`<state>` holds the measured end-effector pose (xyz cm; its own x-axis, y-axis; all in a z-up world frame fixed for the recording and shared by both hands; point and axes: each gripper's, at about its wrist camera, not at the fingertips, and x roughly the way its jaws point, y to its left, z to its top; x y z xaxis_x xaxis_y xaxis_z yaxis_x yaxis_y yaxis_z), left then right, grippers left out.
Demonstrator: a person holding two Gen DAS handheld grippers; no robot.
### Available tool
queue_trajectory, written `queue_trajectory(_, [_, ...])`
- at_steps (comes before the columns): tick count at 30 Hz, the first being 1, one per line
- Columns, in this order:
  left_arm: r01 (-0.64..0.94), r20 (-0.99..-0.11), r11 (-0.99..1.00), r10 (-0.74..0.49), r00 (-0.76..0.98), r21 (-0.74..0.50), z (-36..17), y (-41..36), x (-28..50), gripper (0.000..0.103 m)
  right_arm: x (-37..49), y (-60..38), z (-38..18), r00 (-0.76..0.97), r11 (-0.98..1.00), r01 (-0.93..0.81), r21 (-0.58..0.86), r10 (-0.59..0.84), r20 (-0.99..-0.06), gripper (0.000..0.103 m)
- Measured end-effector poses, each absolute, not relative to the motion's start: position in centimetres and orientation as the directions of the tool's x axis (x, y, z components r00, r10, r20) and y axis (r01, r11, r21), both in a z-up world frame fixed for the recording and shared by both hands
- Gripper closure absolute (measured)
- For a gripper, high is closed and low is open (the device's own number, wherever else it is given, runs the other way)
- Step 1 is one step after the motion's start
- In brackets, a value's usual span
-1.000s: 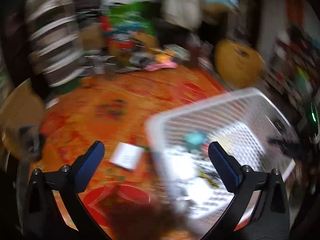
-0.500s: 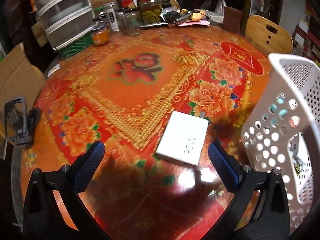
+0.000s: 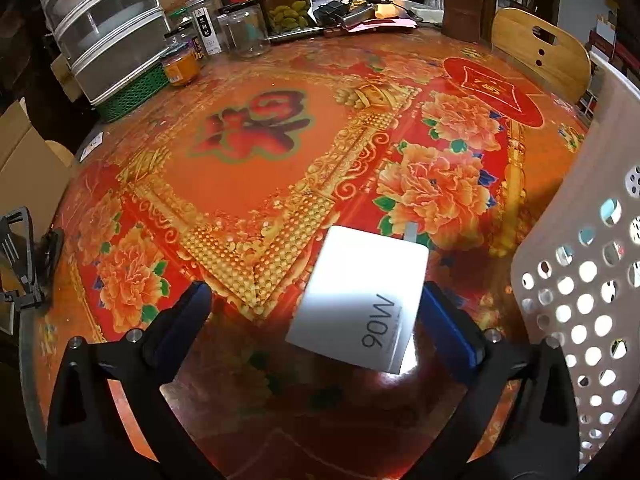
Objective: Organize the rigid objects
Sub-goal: 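Grasp the large white charger brick with the left tool, then carry the white charger brick into the basket and release it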
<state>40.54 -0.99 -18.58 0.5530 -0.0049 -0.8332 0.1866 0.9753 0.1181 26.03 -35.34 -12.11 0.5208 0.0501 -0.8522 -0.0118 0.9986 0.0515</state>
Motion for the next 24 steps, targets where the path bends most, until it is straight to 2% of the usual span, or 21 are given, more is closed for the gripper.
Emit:
queue_trajectory(3, [0.184, -0.84, 0.979, -0.03, 0.541, 0.083, -18.7, -0.6, 40.7, 0.003, 26.0, -35.3, -12.1, 0.522, 0.999, -0.011, 0.052, 0.05, -0.852, 0.076])
queue_trajectory(5, [0.197, -0.845, 0.979, -0.067, 0.53, 0.046, -18.6, -0.5, 40.7, 0.015, 26.0, -35.3, -12.2, 0.521, 0.999, -0.012, 0.052, 0.051, -0.852, 0.076])
queue_trajectory(7, [0.213, -0.846, 0.977, -0.095, 0.524, 0.022, -18.2, -0.8, 40.5, 0.045, 26.0, -35.3, -12.1, 0.521, 0.999, -0.012, 0.052, 0.05, -0.852, 0.076])
queue_trajectory(8, [0.217, -0.847, 0.976, -0.093, 0.524, 0.027, -18.1, -1.1, 40.4, 0.053, 26.0, -35.3, -12.1, 0.521, 0.999, -0.012, 0.051, 0.05, -0.852, 0.076])
queue_trajectory(10, [0.205, -0.844, 0.977, -0.061, 0.533, 0.059, -17.9, -1.5, 40.2, 0.054, 26.0, -35.3, -12.1, 0.521, 0.999, -0.012, 0.052, 0.05, -0.852, 0.076])
queue_trajectory(15, [0.172, -0.831, 0.984, -0.059, 0.553, 0.045, -17.4, -0.6, 39.5, 0.055, 26.1, -35.4, -12.2, 0.519, 0.999, -0.012, 0.049, 0.048, -0.853, 0.076])
queue_trajectory(24, [0.106, -0.759, 0.994, -0.046, 0.65, 0.03, -12.6, 2.7, 36.2, 0.055, 26.1, -35.4, -12.2, 0.52, 0.999, -0.014, 0.05, 0.05, -0.853, 0.076])
